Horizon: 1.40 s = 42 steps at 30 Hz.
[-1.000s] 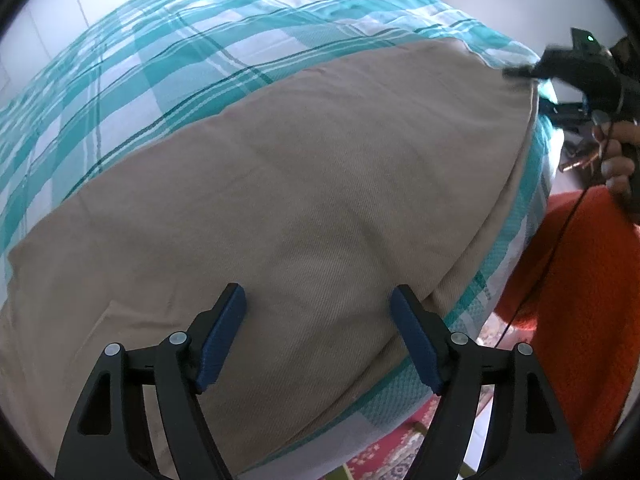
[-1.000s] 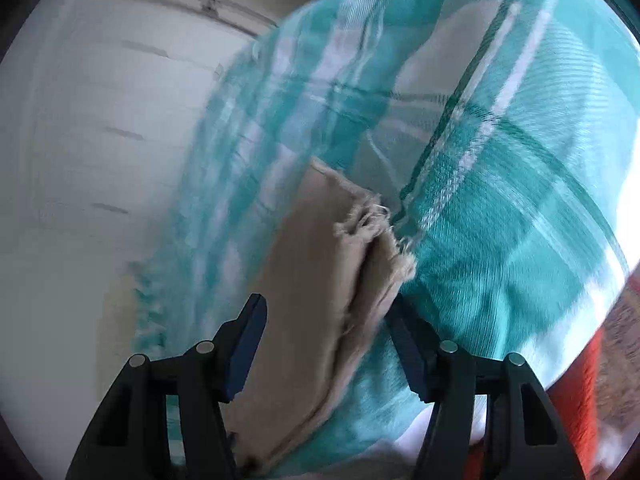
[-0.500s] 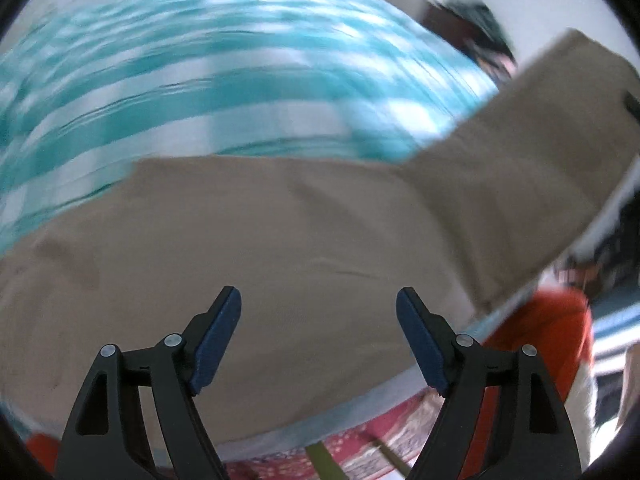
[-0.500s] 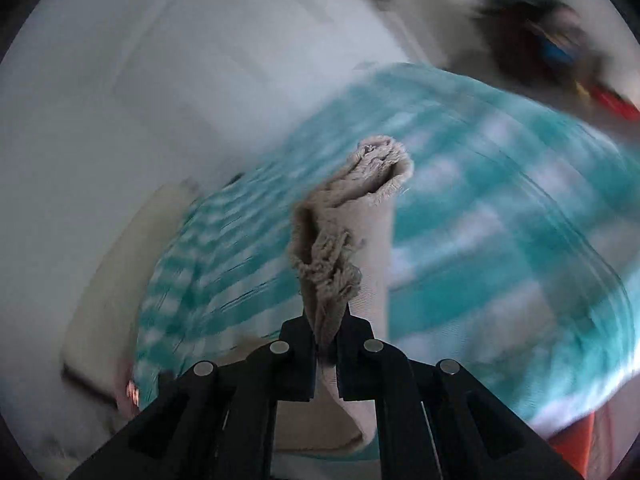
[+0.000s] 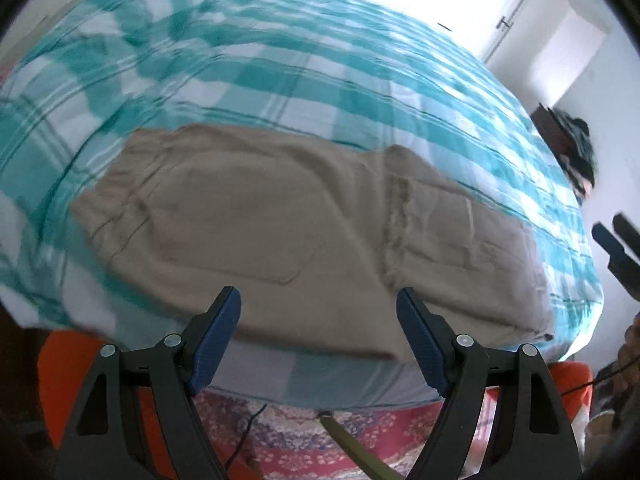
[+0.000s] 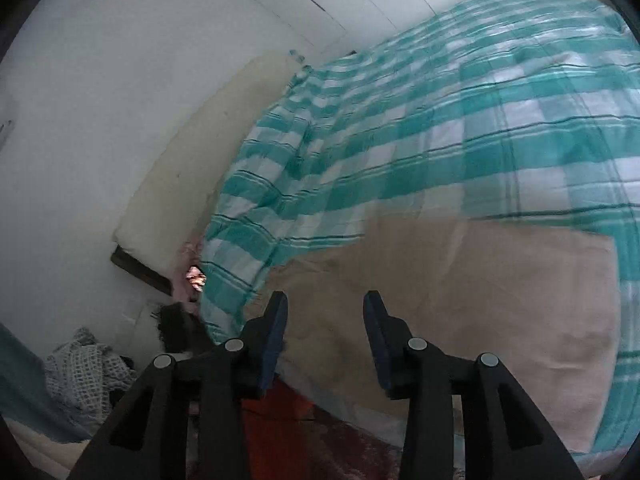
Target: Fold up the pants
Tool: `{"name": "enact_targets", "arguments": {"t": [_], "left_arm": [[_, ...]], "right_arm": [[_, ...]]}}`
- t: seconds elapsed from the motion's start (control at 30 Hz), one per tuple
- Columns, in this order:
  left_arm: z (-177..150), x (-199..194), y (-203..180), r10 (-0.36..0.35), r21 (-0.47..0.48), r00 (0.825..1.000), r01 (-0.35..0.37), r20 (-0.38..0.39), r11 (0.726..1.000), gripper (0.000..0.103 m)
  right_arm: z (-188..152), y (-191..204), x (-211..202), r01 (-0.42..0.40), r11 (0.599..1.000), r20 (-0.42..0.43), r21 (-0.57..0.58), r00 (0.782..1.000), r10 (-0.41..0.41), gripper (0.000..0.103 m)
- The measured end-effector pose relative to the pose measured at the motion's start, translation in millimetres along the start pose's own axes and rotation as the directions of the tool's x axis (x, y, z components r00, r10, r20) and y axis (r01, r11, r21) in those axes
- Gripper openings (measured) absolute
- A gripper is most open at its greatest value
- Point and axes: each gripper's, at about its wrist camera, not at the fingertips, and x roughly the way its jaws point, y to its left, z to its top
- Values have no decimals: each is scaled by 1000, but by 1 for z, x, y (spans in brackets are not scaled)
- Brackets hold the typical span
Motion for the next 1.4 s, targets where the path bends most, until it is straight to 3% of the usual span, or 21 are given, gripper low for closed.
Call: {"name": "enact_targets", "arguments": {"t": [0.1, 0.17, 0.23, 0.4, 0.5, 0.6, 0.67, 0.73, 0.8, 0.9, 0.93, 0.97, 1.03, 1.4], "left_arm": [[1, 10, -10, -9, 6, 1000, 9, -15, 1000, 82], [5, 19, -23, -26, 32, 999, 27, -28, 999, 82], [13, 29, -43, -49, 70, 998, 51, -33, 996, 82], [27, 46, -116, -106, 203, 992, 116, -61, 972, 82], [27, 69, -166, -136, 301, 985, 161, -103, 940, 82], [20, 99, -198, -107, 380, 987, 144, -119, 914, 82], [13, 118, -204, -15, 411, 994, 60, -110, 910, 80], [4, 138, -194, 68, 393, 989, -11, -133, 920, 79], [1, 140, -175, 54, 329, 988, -4, -144, 944, 79], [3, 132, -158, 100, 316, 987, -54, -129, 947, 79], [5, 130, -154, 123, 314, 983, -75, -134, 947, 79], [6, 128, -151, 138, 311, 982, -91, -132, 946, 79], [7, 122, -146, 170, 305, 979, -127, -116, 944, 79], [2, 117, -144, 182, 307, 979, -145, -95, 941, 79]], "right_arm": [[-4, -24, -21, 164, 986, 50, -35, 985, -163, 40], [-5, -50, -41, 304, 951, 92, -56, 950, -298, 40], [-4, -77, -54, 376, 925, 100, -60, 924, -369, 40], [-23, -116, -35, 383, 921, 39, -72, 924, -381, 40], [-55, -157, 0, 440, 895, -108, -72, 889, -445, 39], [-68, -164, -5, 431, 902, -50, -35, 900, -432, 39], [-57, -152, -14, 458, 887, -32, -60, 887, -460, 39], [-48, -129, -31, 446, 888, 64, -108, 895, -442, 39], [-46, -116, -35, 423, 894, 100, -151, 906, -412, 40], [-59, -123, -12, 356, 918, 17, -173, 933, -359, 47], [-71, -141, 6, 362, 921, -74, -143, 924, -375, 47], [-78, -150, 11, 358, 926, -90, -124, 925, -370, 47], [-81, -155, 7, 337, 934, -56, -115, 937, -345, 47], [-83, -152, 7, 352, 928, -45, -122, 932, -359, 47]]}}
